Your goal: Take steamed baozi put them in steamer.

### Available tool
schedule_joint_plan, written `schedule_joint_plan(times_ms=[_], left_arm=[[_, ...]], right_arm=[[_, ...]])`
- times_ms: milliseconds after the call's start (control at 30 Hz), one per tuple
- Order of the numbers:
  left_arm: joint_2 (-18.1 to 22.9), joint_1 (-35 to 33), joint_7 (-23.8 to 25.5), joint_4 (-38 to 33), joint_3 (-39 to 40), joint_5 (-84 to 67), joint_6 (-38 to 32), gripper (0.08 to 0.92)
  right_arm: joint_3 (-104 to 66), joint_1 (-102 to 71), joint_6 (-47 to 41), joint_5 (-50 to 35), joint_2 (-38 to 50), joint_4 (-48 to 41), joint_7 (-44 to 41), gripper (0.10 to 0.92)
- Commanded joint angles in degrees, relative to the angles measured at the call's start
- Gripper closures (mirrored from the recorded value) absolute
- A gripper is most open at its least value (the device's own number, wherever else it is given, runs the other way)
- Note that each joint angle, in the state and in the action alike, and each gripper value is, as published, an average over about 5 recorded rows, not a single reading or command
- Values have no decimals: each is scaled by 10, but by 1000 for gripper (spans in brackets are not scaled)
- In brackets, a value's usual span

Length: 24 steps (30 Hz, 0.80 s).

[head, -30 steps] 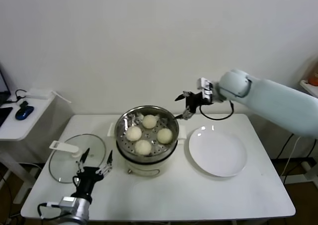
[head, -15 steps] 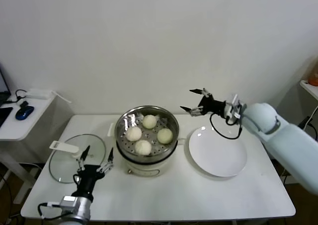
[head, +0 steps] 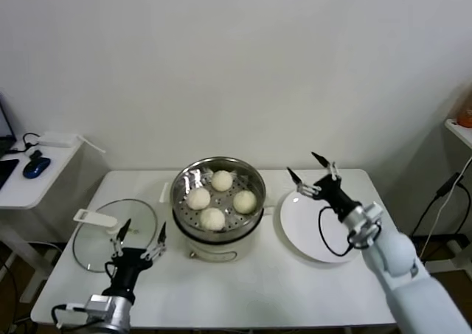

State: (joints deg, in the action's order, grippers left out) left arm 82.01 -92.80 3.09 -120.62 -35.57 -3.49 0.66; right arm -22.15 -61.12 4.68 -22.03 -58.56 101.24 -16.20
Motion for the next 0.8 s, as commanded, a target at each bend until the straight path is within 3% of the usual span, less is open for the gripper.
schedule_joint_plan(times_ms=[33, 800], left_arm=[[0, -5, 8, -3, -11, -3, 4, 177], [4, -15, 14, -6, -32, -25, 1, 177]], right_arm=[[-98, -224, 97, 50, -152, 53, 38, 203], [-90, -266, 129, 44, -171, 38, 15, 203]])
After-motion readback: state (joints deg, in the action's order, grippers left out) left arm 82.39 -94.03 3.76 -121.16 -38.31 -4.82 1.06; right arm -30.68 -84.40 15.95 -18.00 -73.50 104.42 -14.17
